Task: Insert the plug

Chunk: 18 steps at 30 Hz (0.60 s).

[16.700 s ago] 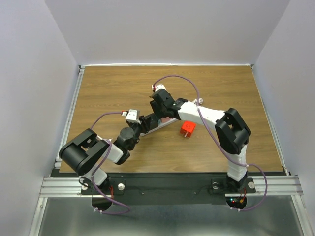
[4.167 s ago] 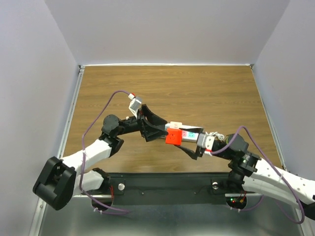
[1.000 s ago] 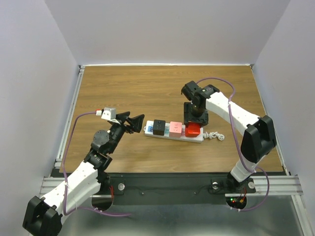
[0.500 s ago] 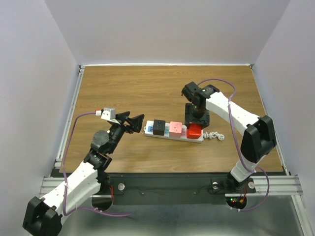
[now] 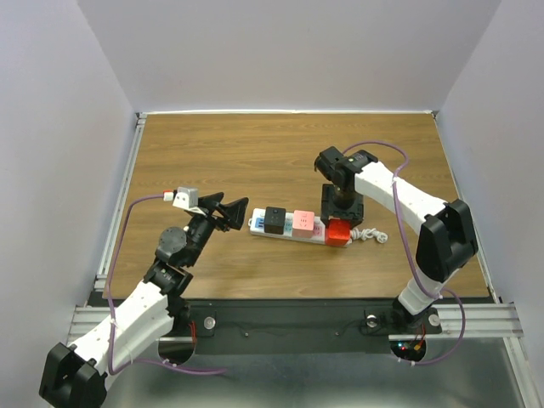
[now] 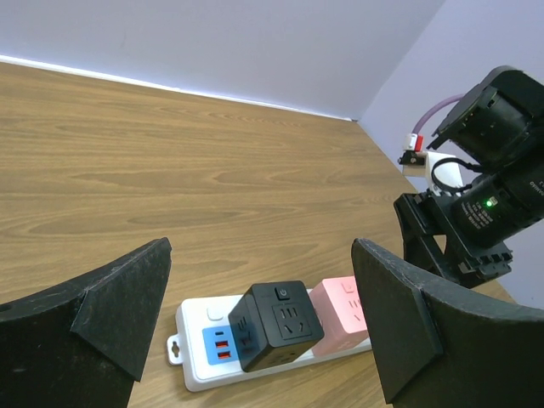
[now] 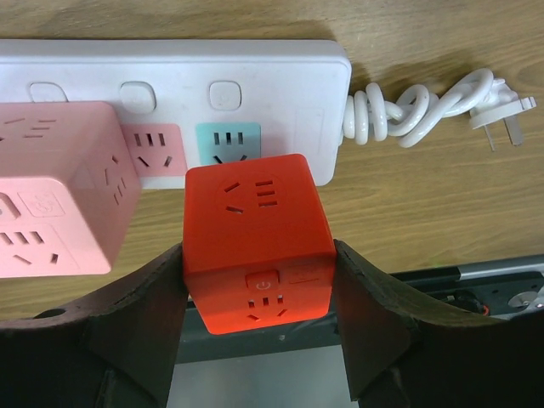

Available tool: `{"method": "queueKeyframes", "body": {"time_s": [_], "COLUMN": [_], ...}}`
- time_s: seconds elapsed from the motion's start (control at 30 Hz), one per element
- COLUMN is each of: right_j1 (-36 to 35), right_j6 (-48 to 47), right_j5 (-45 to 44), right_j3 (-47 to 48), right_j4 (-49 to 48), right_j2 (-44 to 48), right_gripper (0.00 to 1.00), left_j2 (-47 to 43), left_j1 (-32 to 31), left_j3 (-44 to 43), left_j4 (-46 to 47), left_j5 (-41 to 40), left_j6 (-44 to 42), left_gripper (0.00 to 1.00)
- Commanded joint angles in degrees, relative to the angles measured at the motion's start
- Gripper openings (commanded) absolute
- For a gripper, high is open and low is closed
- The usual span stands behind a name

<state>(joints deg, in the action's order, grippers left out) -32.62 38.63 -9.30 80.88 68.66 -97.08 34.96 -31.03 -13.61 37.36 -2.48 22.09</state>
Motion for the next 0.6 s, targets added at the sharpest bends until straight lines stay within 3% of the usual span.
{"method": "queueKeyframes", "body": {"time_s": [0.0, 0.57], "right_j1": [0.28, 0.28], "right_j6": [1.01, 0.48], "right_j5": [-1.51, -2.30], "right_j3": [0.07, 4.11], "right_j4": [0.33, -2.75], "right_j2": [1.98, 0.31], "right_gripper": [0.01, 0.01], "left_j2": [-1.56, -1.83], "left_j1": [0.00, 0.00], "left_j3": [0.77, 0.95], "left_j4": [2.19, 2.19], "left_j5": [-0.16, -0.51], "left_j6": [-0.29, -0.20], "left_gripper": [0.99, 0.99]}}
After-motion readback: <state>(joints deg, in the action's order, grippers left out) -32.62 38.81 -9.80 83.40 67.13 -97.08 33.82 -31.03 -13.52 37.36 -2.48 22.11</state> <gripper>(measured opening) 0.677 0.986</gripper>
